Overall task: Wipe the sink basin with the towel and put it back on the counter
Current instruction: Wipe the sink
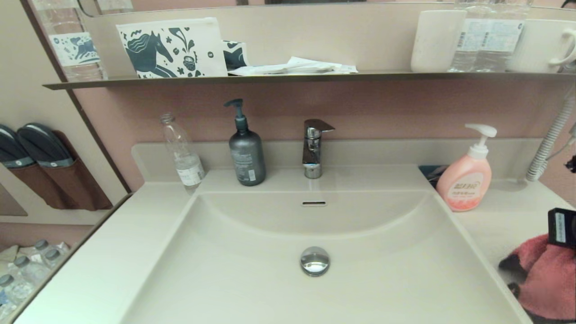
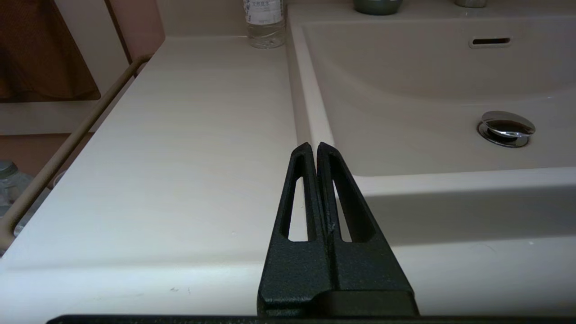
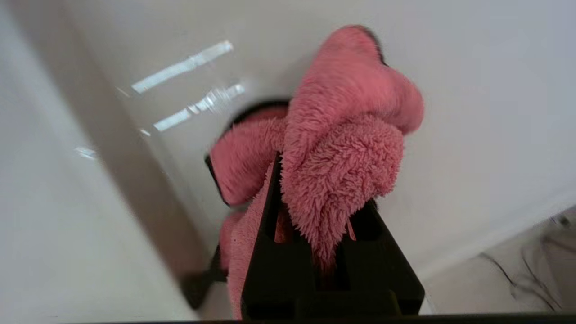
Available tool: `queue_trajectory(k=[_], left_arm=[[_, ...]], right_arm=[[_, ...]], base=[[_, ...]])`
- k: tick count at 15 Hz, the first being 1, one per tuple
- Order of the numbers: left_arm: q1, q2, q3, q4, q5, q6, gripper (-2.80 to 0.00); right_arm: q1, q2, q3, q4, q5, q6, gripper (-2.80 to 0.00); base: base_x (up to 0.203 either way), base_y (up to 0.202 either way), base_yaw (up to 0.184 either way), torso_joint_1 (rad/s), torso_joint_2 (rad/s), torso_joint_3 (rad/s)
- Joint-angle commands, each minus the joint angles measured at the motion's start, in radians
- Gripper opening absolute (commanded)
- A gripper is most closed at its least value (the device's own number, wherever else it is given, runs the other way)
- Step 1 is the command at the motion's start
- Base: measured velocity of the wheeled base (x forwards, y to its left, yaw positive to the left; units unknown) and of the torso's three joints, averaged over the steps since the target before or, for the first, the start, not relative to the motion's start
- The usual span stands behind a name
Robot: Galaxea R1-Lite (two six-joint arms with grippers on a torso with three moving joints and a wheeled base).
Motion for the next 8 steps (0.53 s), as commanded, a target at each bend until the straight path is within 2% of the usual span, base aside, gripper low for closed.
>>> queue_trajectory(k=[1,3,6,8], left_arm=[[0.000,0.000,0.000,-0.001,0.000,0.000,-2.80],[0.000,0.000,0.000,-0.001,-0.001,0.000,-2.80],[0.000,0.000,0.000,-0.001,0.000,0.000,-2.80],[0.000,0.000,0.000,-0.001,0.000,0.000,-2.80]], right_arm=[[-0.005,0.059,0.102,-0.040,0.003,0.001,-2.80],[-0.006,0.106,0.158,-0.103,0.014,-0.009,-2.80],[-0.028,0.199,0.170,-0.128,0.017,-0.018,-2.80],[-0.043,0.241,0.194,-0.247,0.057,-0.017,-2.80]], base=[[0.000,0.000,0.000,0.000,0.00,0.000],[0.000,0.000,0.000,0.000,0.00,0.000],[0.000,0.000,0.000,0.000,0.00,0.000],[0.000,0.000,0.000,0.000,0.00,0.000]])
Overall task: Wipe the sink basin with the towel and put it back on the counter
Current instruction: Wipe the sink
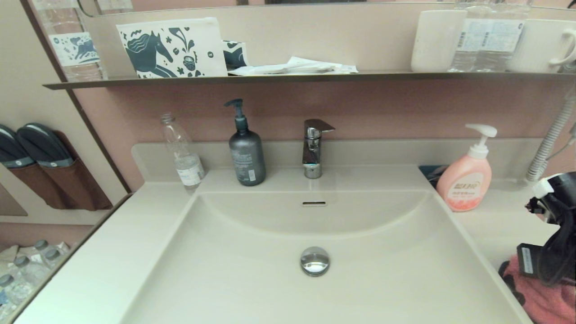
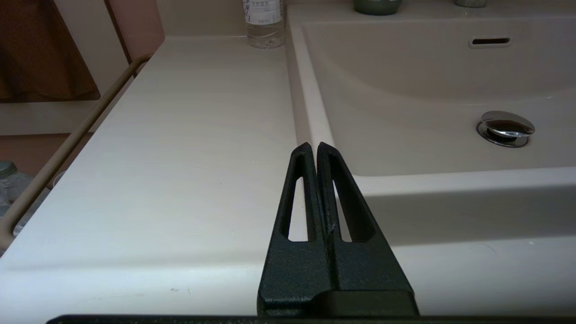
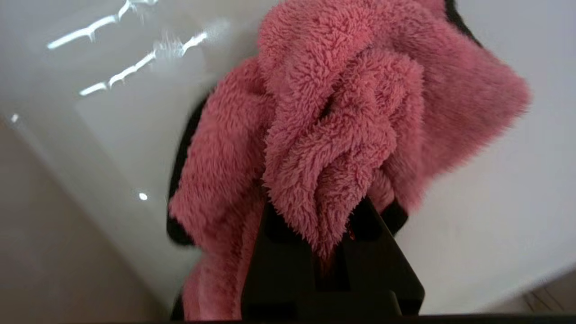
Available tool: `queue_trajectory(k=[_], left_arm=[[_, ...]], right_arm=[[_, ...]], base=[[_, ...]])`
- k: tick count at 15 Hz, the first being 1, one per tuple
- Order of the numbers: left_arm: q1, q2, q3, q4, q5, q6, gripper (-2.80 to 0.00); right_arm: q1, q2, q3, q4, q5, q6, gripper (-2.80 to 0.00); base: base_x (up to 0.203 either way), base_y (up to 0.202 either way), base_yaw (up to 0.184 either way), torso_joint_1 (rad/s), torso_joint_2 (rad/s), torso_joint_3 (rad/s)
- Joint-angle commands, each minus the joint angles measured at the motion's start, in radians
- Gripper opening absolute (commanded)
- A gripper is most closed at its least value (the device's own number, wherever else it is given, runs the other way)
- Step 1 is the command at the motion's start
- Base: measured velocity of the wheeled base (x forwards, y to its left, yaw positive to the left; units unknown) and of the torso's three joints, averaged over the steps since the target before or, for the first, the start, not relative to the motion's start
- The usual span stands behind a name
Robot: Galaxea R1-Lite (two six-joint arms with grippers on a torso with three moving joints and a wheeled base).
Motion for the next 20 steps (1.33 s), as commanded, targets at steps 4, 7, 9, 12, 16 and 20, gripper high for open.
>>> queue_trajectory(k=[4,7,9,12,16,20], left_arm=[[0.000,0.000,0.000,-0.001,0.000,0.000,-2.80],[0.000,0.000,0.000,-0.001,0.000,0.000,-2.80],[0.000,0.000,0.000,-0.001,0.000,0.000,-2.80],[0.000,0.000,0.000,-0.001,-0.001,0.000,-2.80],[0.000,0.000,0.000,0.001,0.000,0.000,-2.80],[0.000,0.000,0.000,-0.001,-0.002,0.000,-2.80]], right_arm=[[-0.019,0.085,0.050,-0.233,0.163,0.003,-2.80],[-0.020,0.095,0.044,-0.308,0.176,0.007,-2.80],[-0.020,0.102,0.042,-0.376,0.185,0.010,-2.80],[-0.019,0.141,0.020,-0.422,0.183,0.009,-2.80],[-0.028,0.184,-0.102,-0.419,0.177,0.067,-2.80],[-0.034,0.165,-0.147,-0.413,0.152,0.070,-2.80]], base=[[0.000,0.000,0.000,0.000,0.00,0.000],[0.000,0.000,0.000,0.000,0.00,0.000],[0.000,0.000,0.000,0.000,0.00,0.000],[0.000,0.000,0.000,0.000,0.00,0.000],[0.000,0.000,0.000,0.000,0.00,0.000],[0.000,0.000,0.000,0.000,0.00,0.000]])
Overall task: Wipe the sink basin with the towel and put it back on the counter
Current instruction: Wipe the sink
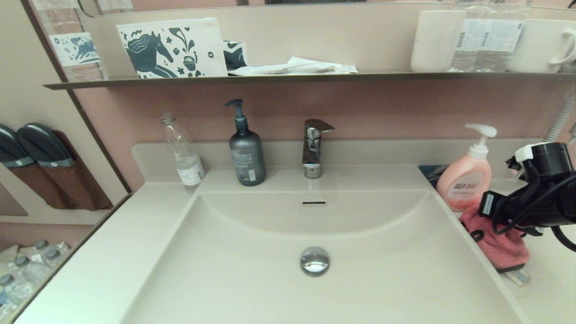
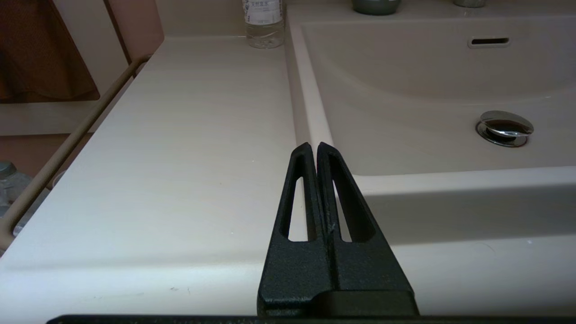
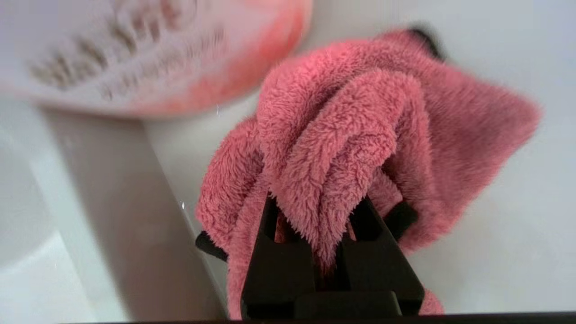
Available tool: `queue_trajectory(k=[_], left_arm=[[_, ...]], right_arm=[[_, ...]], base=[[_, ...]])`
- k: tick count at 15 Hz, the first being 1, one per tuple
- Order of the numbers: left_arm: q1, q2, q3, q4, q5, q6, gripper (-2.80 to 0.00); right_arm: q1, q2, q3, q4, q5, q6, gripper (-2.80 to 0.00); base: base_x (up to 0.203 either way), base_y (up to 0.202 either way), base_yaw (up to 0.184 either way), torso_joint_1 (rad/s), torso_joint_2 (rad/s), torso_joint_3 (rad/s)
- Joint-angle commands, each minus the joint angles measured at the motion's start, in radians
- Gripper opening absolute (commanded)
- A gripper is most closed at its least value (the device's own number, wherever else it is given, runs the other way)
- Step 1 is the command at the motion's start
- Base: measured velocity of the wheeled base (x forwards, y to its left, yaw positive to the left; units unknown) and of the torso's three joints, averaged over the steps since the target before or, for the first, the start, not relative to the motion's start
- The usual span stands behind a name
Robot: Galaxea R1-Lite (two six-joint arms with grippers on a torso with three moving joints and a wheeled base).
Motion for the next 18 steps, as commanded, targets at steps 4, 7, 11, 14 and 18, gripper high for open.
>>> queue_trajectory(k=[4,7,11,14,18], left_arm=[[0.000,0.000,0.000,-0.001,0.000,0.000,-2.80],[0.000,0.000,0.000,-0.001,0.000,0.000,-2.80],[0.000,0.000,0.000,-0.001,0.000,0.000,-2.80],[0.000,0.000,0.000,-0.001,0.001,0.000,-2.80],[0.000,0.000,0.000,-0.001,0.001,0.000,-2.80]], right_arm=[[0.000,-0.058,0.008,0.206,-0.020,-0.009,-2.80],[0.003,-0.112,0.033,0.396,-0.042,-0.035,-2.80],[0.003,-0.208,0.194,0.464,-0.086,-0.176,-2.80],[0.000,-0.274,0.276,0.493,-0.118,-0.257,-2.80],[-0.001,-0.307,0.314,0.565,-0.162,-0.351,-2.80]], base=[[0.000,0.000,0.000,0.000,0.00,0.000],[0.000,0.000,0.000,0.000,0.00,0.000],[0.000,0.000,0.000,0.000,0.00,0.000],[0.000,0.000,0.000,0.000,0.00,0.000],[0.000,0.000,0.000,0.000,0.00,0.000]])
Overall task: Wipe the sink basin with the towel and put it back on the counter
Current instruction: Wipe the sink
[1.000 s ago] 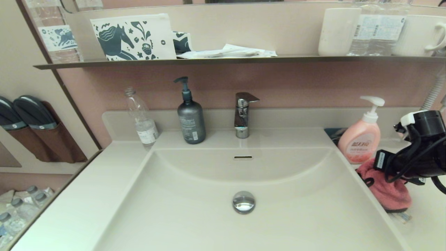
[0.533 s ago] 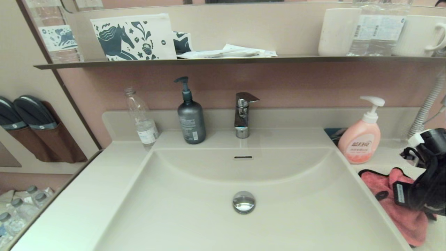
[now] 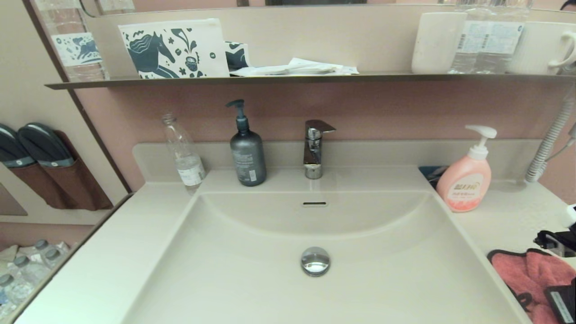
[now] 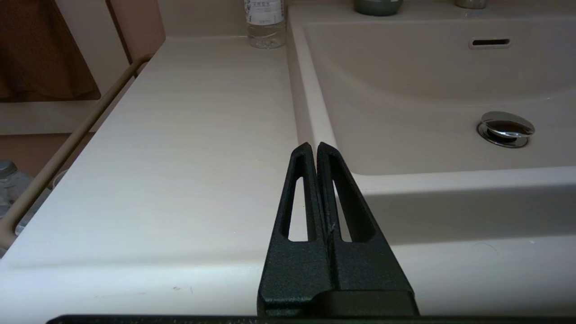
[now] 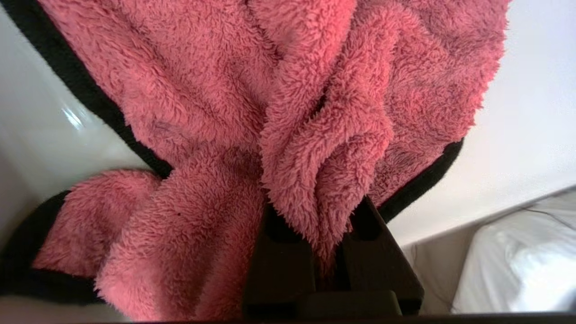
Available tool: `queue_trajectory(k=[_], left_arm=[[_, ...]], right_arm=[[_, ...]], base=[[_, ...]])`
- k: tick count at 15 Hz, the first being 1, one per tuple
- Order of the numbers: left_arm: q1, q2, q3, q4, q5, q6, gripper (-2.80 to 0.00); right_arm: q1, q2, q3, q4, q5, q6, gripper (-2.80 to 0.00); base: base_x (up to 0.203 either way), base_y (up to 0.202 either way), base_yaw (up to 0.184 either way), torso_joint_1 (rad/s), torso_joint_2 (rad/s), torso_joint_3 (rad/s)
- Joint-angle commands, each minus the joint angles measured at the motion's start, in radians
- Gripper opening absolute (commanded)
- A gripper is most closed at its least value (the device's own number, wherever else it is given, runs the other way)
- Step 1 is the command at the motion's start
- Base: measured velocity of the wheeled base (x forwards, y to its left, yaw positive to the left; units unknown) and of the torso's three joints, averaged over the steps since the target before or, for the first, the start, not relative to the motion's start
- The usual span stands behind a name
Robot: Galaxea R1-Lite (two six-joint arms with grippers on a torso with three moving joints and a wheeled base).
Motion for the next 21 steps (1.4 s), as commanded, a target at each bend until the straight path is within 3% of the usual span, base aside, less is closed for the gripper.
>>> queue_trajectory(k=[1,5,10,16,21], left_arm=[[0.000,0.000,0.000,-0.001,0.000,0.000,-2.80],[0.000,0.000,0.000,-0.001,0.000,0.000,-2.80],[0.000,0.000,0.000,0.000,0.000,0.000,-2.80],[0.000,0.000,0.000,-0.001,-0.001,0.000,-2.80],[0.000,0.000,0.000,-0.001,0.000,0.000,-2.80]], right_arm=[[0.000,-0.003,0.001,-0.018,-0.004,-0.002,-2.80],[-0.016,0.073,-0.008,-0.234,-0.004,0.016,-2.80],[-0.041,0.166,-0.123,-0.320,0.055,0.033,-2.80],[-0.041,0.374,-0.323,-0.406,0.067,0.173,-2.80],[-0.013,0.461,-0.352,-0.547,0.098,0.246,-2.80]], base=[[0.000,0.000,0.000,0.000,0.00,0.000],[0.000,0.000,0.000,0.000,0.00,0.000],[0.000,0.000,0.000,0.000,0.00,0.000],[0.000,0.000,0.000,0.000,0.00,0.000],[0.000,0.000,0.000,0.000,0.00,0.000]])
